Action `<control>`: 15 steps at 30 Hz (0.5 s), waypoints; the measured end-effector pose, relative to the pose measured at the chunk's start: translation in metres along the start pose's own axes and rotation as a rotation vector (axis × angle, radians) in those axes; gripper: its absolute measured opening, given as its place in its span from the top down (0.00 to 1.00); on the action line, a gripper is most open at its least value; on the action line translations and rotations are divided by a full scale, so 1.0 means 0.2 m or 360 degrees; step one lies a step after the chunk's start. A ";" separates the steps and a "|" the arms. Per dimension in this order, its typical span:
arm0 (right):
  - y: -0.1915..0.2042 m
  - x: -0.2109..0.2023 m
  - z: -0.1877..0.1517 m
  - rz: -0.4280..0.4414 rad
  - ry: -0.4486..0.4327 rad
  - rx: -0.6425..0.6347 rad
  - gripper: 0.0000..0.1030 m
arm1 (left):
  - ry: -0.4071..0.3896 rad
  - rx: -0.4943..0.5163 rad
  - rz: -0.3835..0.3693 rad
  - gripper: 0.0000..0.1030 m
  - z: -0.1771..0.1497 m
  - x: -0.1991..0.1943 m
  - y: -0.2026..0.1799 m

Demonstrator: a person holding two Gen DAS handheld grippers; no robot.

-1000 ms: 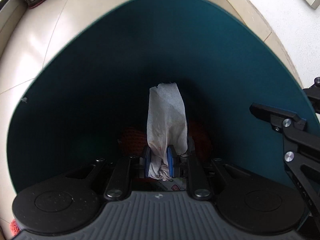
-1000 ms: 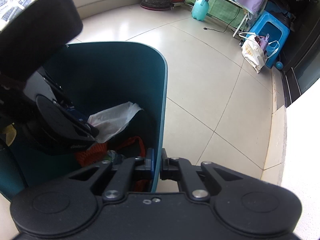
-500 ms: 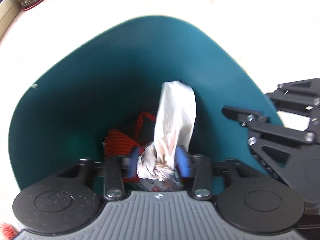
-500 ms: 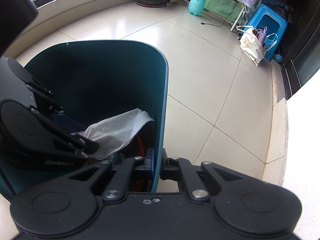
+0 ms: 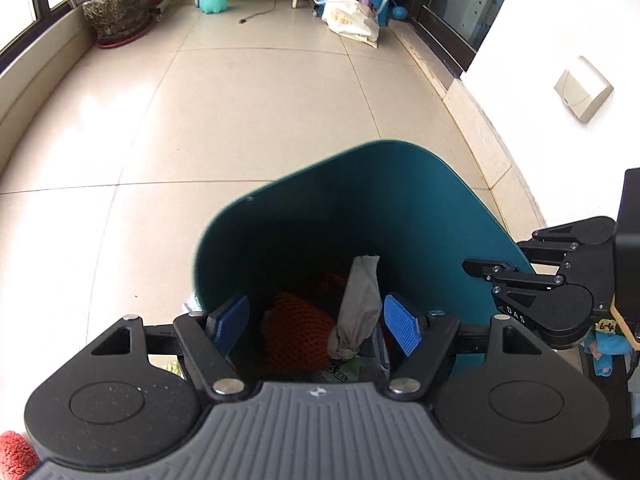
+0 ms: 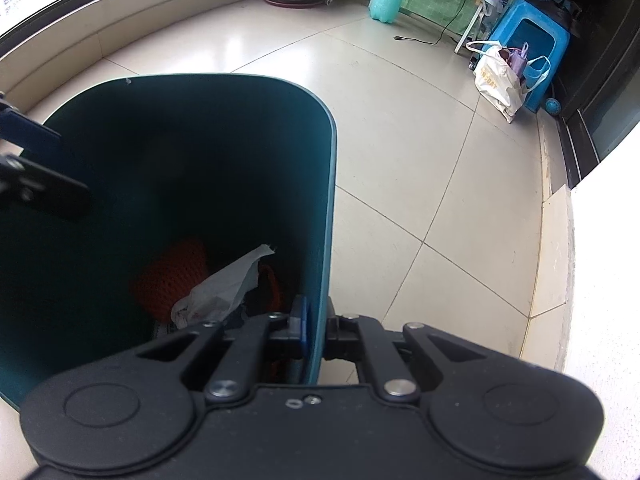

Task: Collect trash
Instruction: 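Lower the left tool to the cabbage leaf and close on it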

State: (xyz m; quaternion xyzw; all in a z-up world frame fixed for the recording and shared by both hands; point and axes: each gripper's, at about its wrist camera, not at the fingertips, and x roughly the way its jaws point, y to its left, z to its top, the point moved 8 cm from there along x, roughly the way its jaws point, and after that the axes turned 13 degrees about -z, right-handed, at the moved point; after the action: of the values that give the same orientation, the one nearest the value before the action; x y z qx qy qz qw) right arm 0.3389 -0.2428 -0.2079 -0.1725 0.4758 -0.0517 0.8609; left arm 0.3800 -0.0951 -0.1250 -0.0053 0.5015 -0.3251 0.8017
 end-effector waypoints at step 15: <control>-0.01 0.03 0.00 0.0004 0.0055 0.0024 0.94 | -0.0194 -0.0218 0.0208 0.20 -0.15 -0.35 0.60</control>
State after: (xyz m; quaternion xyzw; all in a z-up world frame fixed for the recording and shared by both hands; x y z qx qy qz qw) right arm 0.3427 -0.2464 -0.2122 -0.1643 0.4903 -0.0571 0.8540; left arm 0.3969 0.0454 -0.1248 -0.0470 0.4722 -0.2362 0.8479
